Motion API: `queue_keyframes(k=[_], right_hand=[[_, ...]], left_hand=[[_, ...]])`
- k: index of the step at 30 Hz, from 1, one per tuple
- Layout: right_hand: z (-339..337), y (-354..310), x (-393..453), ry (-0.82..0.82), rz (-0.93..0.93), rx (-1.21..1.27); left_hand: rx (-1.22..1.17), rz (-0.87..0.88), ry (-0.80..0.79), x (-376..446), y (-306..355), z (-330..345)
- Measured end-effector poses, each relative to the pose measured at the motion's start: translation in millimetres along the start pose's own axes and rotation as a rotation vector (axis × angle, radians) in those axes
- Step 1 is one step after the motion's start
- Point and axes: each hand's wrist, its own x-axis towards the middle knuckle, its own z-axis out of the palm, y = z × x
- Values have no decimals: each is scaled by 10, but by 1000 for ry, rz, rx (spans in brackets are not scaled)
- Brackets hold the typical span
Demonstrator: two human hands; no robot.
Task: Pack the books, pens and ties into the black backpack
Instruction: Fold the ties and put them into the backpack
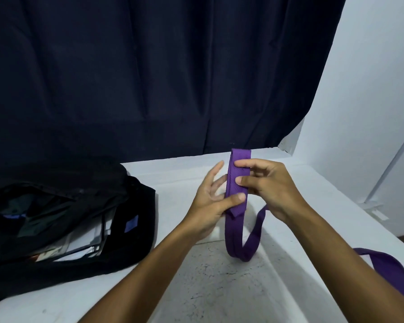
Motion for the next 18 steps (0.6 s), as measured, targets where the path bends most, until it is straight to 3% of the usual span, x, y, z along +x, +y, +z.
queue_keyframes(k=[2,4,7,9,11,13,18], right_hand=[[-30,-23,12,75,-22,16],[-79,-67,34,155,-62,38],[-123,-118,58,215,-108,91],[-79,-126,26,187,-113,98],[-16,-96,-40,131,-103,109],[43,-41,-119,64,-81,109],[169,135,-337,-165,-15,115]], left_hand=[[179,73,284,-28,18,6],[268,25,400,-77,8,-12],[301,-365,68,-153,26,29],[44,-552,-113,-109,30,18],[-372,-553,-111,13,59,-20],[-623,-475,-26,145,151,-99],[-625,-309,76,363,501,-212]])
